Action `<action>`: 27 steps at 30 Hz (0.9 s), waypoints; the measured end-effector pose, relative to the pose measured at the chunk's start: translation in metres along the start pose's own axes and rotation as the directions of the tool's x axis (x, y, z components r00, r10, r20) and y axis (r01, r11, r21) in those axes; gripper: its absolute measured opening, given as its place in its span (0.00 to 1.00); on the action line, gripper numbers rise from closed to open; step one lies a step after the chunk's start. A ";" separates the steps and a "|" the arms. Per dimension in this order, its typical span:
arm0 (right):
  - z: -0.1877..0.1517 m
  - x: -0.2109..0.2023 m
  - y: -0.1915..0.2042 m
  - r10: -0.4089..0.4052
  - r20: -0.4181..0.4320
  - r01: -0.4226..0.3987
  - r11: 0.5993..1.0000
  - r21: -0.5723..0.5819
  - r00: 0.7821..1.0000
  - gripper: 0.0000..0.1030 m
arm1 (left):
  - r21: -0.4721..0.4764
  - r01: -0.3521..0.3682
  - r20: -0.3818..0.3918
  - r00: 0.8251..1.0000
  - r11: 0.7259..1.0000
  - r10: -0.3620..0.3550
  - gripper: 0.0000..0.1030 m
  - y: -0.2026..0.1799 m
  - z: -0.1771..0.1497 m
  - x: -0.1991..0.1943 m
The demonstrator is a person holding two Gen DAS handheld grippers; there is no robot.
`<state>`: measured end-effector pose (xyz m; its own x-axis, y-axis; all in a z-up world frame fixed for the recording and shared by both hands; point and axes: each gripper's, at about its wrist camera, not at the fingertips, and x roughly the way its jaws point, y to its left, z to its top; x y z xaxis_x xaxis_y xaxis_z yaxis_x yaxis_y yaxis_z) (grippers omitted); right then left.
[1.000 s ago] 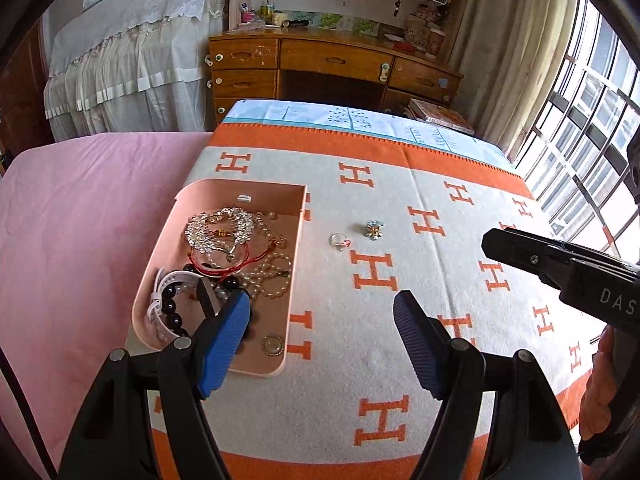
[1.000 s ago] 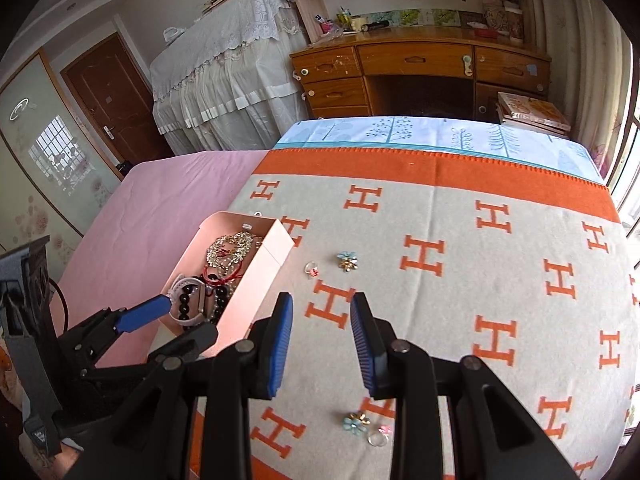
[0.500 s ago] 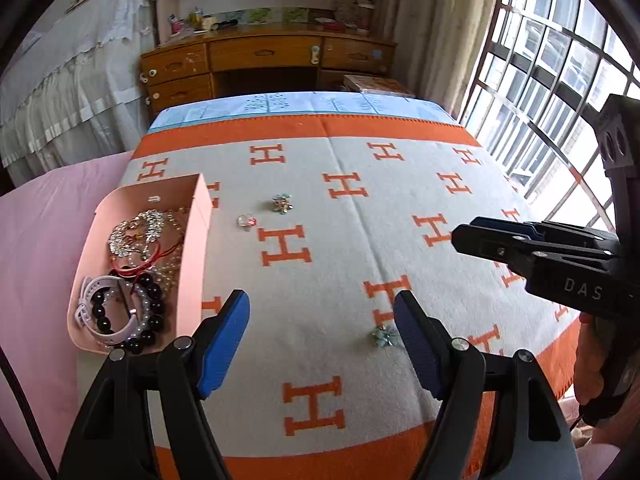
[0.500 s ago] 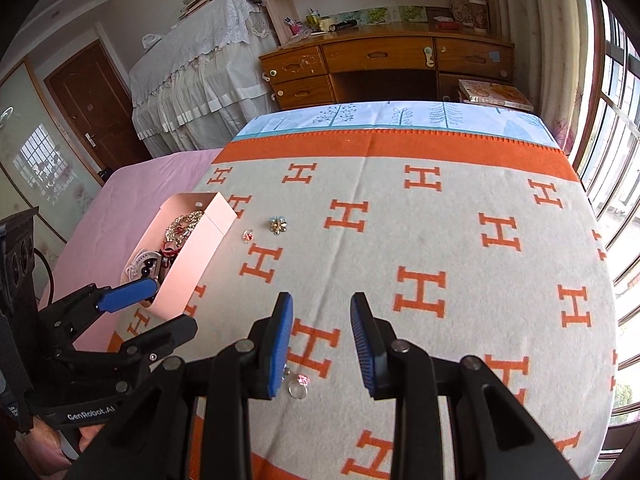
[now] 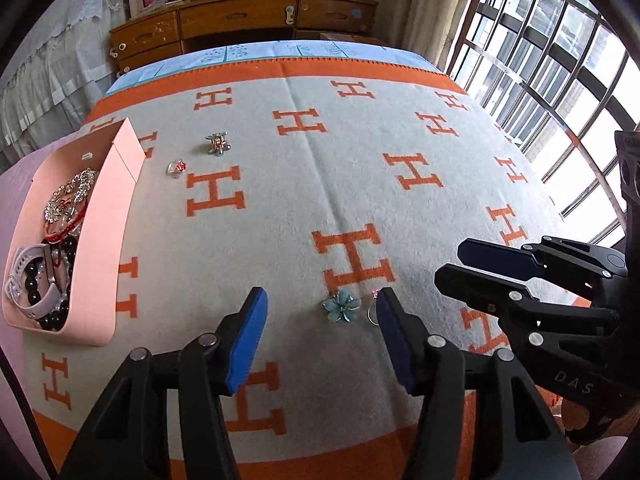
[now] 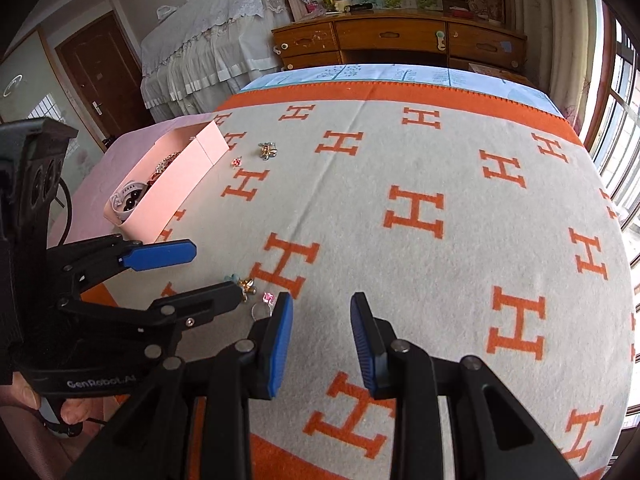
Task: Organize jewelry
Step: 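Withdraw both tools from the box and reach left tool toward blue flower brooch, then grasp the blue flower brooch with the left tool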
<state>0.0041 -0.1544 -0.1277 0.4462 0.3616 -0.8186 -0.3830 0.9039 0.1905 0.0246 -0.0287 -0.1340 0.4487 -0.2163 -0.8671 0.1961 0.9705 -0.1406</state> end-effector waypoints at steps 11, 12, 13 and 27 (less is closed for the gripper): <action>-0.005 0.007 -0.011 0.043 -0.009 -0.042 0.999 0.019 0.999 0.29 | -0.037 -0.014 -0.032 0.999 0.999 0.012 0.18 -0.002 -0.004 0.012; -0.004 0.008 -0.012 0.045 -0.013 -0.045 0.999 0.022 0.999 0.29 | -0.041 -0.014 -0.032 0.999 0.999 0.013 0.18 -0.001 -0.003 0.012; -0.004 0.010 -0.012 0.048 -0.017 -0.048 0.999 0.025 0.999 0.29 | -0.045 -0.016 -0.031 0.999 0.999 0.015 0.18 0.001 -0.003 0.011; 0.060 0.048 0.033 0.081 -0.042 -0.084 0.995 -0.059 0.996 0.29 | -0.130 -0.036 0.056 0.997 0.991 0.044 0.18 0.044 -0.007 -0.022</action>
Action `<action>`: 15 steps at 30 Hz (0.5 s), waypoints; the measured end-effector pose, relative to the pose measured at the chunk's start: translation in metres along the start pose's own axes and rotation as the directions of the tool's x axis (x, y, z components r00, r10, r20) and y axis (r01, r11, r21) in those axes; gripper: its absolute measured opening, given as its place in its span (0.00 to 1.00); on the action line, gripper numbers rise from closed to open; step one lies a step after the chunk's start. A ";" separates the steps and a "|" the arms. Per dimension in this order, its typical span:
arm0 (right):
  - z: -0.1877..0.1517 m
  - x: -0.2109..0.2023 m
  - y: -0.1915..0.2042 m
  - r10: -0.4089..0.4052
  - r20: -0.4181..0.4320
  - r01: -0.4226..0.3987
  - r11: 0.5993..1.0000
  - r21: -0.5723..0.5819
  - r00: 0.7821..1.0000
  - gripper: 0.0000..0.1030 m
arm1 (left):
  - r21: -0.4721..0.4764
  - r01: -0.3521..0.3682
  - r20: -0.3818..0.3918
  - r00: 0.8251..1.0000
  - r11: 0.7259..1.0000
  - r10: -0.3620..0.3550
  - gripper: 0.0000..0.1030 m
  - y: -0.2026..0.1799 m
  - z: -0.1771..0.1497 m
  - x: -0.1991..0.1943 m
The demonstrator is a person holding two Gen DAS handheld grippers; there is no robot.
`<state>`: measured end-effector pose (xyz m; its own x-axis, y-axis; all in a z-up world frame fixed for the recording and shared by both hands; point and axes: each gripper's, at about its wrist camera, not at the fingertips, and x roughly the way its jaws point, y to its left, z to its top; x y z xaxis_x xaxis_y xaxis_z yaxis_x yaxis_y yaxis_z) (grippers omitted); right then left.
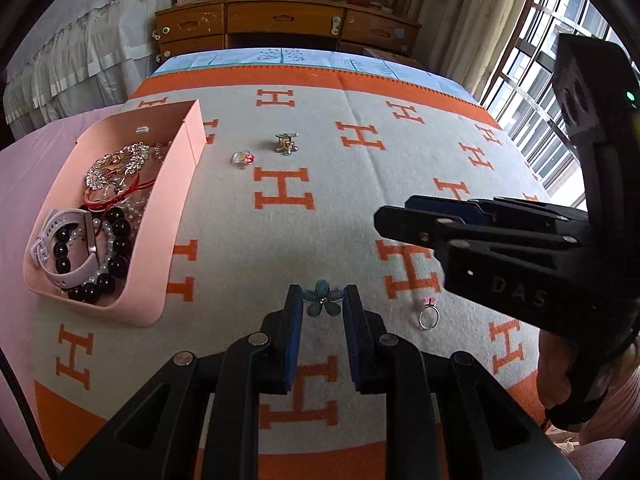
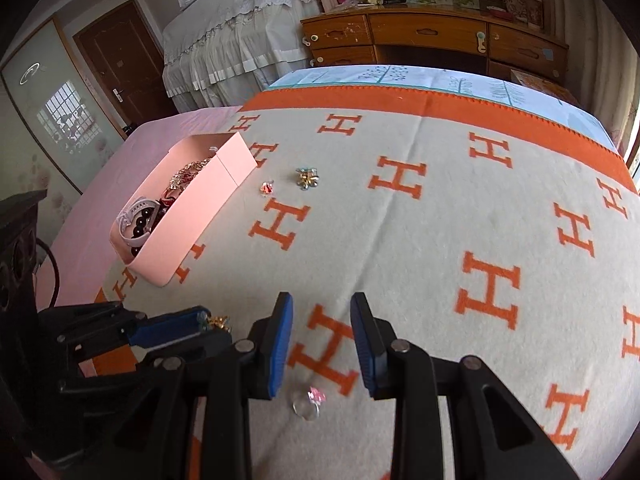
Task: Organize jewelry
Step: 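Grasp the blue flower brooch with the left tool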
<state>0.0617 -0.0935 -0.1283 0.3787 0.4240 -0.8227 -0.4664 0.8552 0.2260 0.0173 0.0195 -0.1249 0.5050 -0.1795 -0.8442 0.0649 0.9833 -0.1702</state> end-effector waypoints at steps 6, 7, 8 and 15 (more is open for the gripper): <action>0.035 0.036 0.020 -0.017 -0.033 0.016 0.999 -0.044 0.999 0.29 | -0.022 0.014 0.026 1.000 1.000 -0.014 0.18 0.016 0.002 -0.007; 0.040 0.040 0.023 -0.023 -0.032 0.021 0.998 -0.051 0.999 0.29 | -0.024 0.017 0.029 0.999 1.000 -0.017 0.18 0.019 0.002 -0.008; 0.045 0.045 0.025 -0.038 -0.032 0.036 0.998 -0.057 0.999 0.29 | -0.026 0.020 0.032 0.999 0.999 -0.019 0.18 0.021 0.003 -0.008; 0.073 0.068 0.026 -0.107 -0.026 0.106 0.993 -0.049 0.994 0.29 | -0.032 0.048 0.039 0.998 0.998 -0.047 0.18 0.031 0.000 -0.009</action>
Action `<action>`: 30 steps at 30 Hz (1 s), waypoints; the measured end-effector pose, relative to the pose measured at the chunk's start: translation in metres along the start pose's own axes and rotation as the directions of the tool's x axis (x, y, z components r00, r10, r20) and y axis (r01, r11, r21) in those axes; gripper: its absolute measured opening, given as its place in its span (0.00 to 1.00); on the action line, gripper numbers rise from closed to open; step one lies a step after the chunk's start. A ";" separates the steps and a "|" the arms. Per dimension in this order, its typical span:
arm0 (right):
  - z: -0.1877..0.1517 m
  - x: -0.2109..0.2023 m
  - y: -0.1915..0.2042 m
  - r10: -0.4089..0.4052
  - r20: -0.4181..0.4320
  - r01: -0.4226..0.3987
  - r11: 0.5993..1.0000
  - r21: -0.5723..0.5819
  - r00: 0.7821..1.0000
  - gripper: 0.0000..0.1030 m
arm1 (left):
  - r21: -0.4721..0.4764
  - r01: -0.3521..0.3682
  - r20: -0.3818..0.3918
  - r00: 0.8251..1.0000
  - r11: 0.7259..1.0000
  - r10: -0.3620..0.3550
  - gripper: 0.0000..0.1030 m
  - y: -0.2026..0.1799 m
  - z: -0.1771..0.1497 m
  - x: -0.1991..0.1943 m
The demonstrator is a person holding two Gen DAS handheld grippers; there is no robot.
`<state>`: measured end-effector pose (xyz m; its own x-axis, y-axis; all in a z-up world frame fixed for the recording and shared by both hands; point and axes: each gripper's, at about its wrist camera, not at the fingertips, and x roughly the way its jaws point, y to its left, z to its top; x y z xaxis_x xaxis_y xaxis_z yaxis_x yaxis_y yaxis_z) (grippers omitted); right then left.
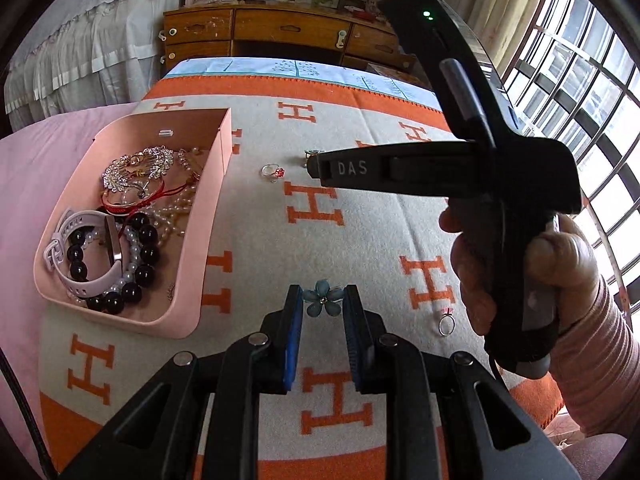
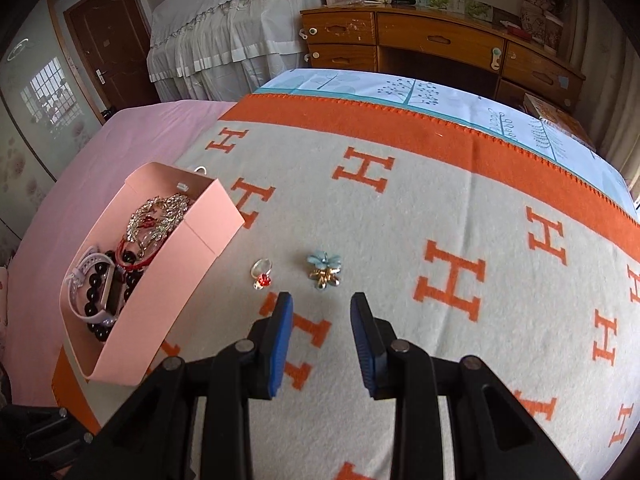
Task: Organize jewelry
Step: 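Grasp the blue flower brooch with the left tool, then carry the flower brooch into the pink box and open the left tool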
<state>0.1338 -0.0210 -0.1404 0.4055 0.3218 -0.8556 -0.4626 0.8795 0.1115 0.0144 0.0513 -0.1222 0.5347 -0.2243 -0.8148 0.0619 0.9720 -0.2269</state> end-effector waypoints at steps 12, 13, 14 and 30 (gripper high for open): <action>0.014 0.023 0.008 -0.038 -0.006 0.038 0.999 -0.009 0.999 0.24 | 0.011 0.028 0.017 0.999 1.000 -0.029 0.18 0.007 0.000 -0.004; 0.014 0.023 0.008 -0.049 -0.001 0.049 0.999 -0.010 0.999 0.21 | 0.013 0.028 0.020 0.999 1.000 -0.028 0.18 0.007 0.000 -0.005; 0.015 0.024 0.009 -0.060 0.002 0.060 0.998 -0.014 0.998 0.19 | 0.014 0.028 0.025 0.999 1.000 -0.028 0.18 0.007 0.000 -0.006; 0.035 -0.076 0.057 0.200 0.204 -0.198 0.980 -0.030 0.958 0.19 | -0.158 -0.223 0.279 0.925 0.962 0.260 0.18 0.080 0.078 -0.100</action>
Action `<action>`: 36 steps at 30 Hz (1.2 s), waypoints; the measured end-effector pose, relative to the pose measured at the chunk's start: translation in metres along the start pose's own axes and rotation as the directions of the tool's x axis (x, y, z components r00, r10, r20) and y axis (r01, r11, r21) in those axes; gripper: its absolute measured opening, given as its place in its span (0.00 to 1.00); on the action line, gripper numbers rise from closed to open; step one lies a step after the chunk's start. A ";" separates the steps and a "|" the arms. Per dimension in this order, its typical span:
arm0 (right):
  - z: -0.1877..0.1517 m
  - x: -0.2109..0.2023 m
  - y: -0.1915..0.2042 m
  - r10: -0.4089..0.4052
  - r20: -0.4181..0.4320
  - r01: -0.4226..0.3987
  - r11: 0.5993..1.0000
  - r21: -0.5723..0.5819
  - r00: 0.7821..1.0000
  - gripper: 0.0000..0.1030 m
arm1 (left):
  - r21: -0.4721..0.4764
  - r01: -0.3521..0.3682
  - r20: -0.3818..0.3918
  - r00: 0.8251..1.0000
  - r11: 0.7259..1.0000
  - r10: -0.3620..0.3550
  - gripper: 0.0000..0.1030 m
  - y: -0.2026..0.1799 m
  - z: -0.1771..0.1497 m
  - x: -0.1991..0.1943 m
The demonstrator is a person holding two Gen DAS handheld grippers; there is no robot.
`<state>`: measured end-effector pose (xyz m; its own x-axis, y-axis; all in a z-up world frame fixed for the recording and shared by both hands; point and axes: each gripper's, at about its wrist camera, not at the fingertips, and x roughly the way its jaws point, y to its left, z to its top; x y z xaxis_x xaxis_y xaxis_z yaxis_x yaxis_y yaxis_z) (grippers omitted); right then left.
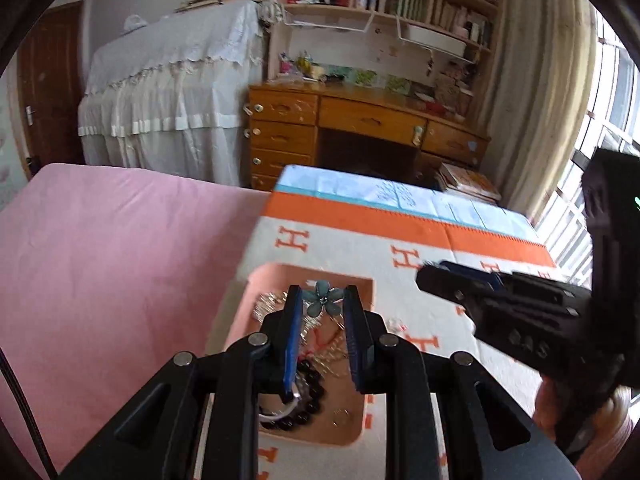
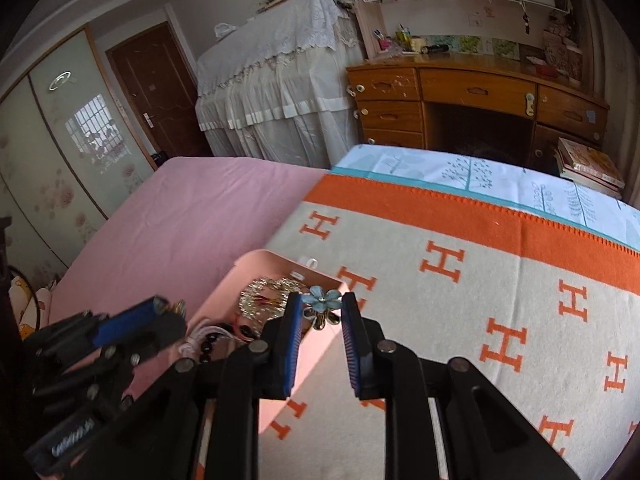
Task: Organize jewelry
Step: 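Carry the flower brooch into the pink box and open the left tool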
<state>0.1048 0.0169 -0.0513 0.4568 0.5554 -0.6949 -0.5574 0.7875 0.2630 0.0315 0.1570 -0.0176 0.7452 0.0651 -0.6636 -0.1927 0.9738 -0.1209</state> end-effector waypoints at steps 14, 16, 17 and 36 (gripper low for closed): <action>0.018 0.038 0.038 0.015 -0.041 -0.017 0.999 -0.047 0.999 0.20 | -0.047 -0.086 -0.092 0.992 0.995 0.081 0.18 0.019 0.000 0.037; 0.015 0.045 0.037 0.005 -0.065 -0.007 0.999 -0.044 0.998 0.20 | -0.056 -0.083 -0.107 0.991 0.995 0.077 0.23 0.021 -0.004 0.041; 0.014 0.048 0.035 0.001 -0.077 -0.004 0.999 -0.038 0.997 0.20 | -0.062 -0.081 -0.112 0.991 0.995 0.073 0.29 0.022 -0.006 0.041; -0.007 0.006 0.018 -0.029 -0.033 0.030 0.999 0.031 0.999 0.30 | -0.118 -0.075 -0.078 0.995 0.990 0.066 0.78 0.030 -0.023 0.019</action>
<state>0.0929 0.0329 -0.0552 0.4497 0.5229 -0.7241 -0.5213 0.8120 0.2626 0.0255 0.1823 -0.0504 0.6788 0.1123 -0.7257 -0.3223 0.9335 -0.1570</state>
